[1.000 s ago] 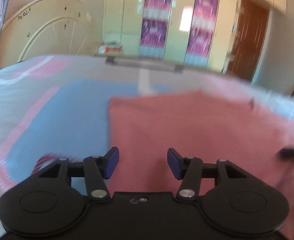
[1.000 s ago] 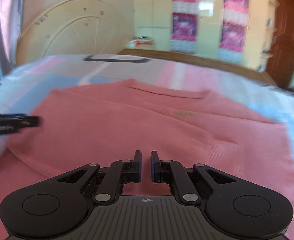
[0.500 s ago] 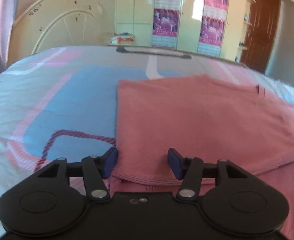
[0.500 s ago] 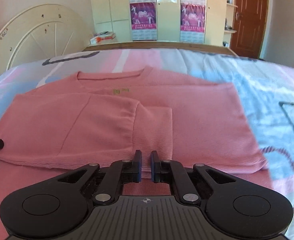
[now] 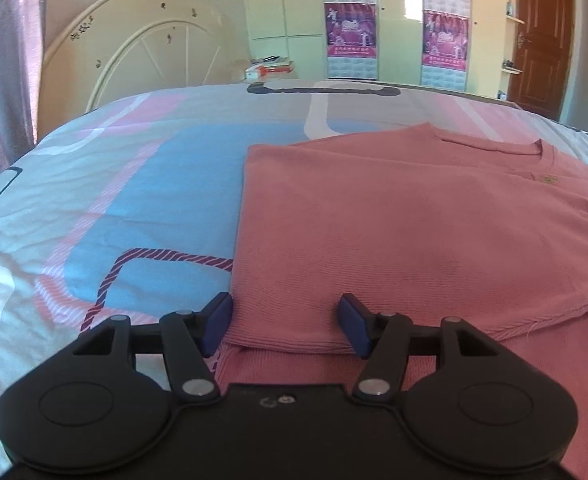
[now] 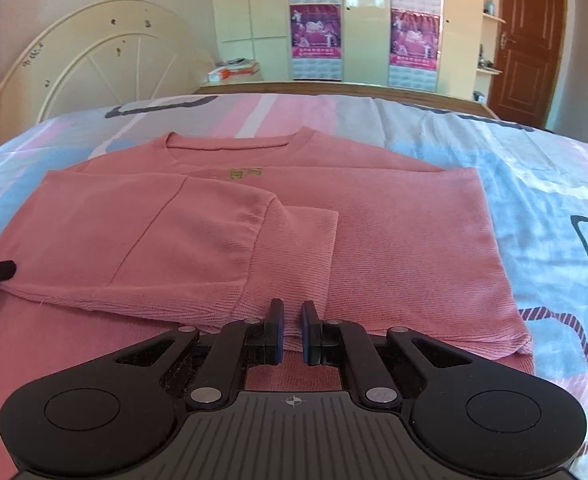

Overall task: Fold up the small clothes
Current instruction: 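Grasp the other side edge of the pink sweater with the left gripper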

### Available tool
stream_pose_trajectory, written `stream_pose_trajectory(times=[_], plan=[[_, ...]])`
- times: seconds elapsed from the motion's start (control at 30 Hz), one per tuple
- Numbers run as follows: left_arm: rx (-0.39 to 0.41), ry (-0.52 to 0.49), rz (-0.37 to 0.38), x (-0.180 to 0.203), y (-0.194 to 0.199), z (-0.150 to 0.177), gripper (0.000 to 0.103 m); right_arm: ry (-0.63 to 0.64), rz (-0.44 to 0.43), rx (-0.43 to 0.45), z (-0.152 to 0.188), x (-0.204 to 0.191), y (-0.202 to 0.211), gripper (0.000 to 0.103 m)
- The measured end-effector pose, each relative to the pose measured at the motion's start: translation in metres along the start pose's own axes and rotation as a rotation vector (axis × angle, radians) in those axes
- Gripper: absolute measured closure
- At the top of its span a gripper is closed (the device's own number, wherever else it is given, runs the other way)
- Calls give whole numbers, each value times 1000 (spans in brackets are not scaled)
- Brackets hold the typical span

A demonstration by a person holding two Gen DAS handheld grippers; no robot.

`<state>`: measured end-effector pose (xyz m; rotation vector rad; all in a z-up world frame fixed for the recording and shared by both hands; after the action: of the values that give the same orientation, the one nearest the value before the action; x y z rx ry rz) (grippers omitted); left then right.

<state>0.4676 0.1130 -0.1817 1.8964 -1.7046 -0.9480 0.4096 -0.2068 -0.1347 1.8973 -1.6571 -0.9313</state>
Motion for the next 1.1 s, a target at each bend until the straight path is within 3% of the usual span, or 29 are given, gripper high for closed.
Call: stream_pose_trajectory(times=[0.4,0.5,0.57,0.6,0.63,0.67,0.73,0.87,0.97,1.1], plan=[[-32,-48,-118,10,0,-5,37,108,-77,3,1,2,-3,97],[-49,-60,-133,8,-1,-6,28,127,-86,0,1,2,-4,97],[-86,-21,-105,-1,1,-9,22,127,-112,-18,-2,4,-3,91],[-94,3,-73,-5,5,-9,21,111,-137,-33,-4,7,1,83],[-84,22,-32,-9,14,-7,14,95,-162,-39,-6,10,7,39],[-65,29,-4,-11,22,-4,5,87,-178,-29,-6,14,15,10],[-35,32,36,-17,46,11,3,121,-183,12,-2,22,37,12],[-63,62,97,-32,84,57,12,19,-161,-36,20,66,74,37],[-108,124,182,-47,109,99,23,-137,-141,-83,45,109,105,42],[-120,144,263,-61,137,142,27,-268,-95,-134,88,147,149,42]])
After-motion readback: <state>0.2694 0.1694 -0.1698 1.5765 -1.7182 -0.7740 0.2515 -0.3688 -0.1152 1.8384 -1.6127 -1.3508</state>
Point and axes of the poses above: each gripper's, at about its wrist camera, not at the fingertips, and y roughly against the way its jaws point, x to its right, z to its underside, the point moved 6 cm from there along -y, roughly the way its jaws point, and after that the axes turned 8 degrees about -y, right-handed, at the moved point
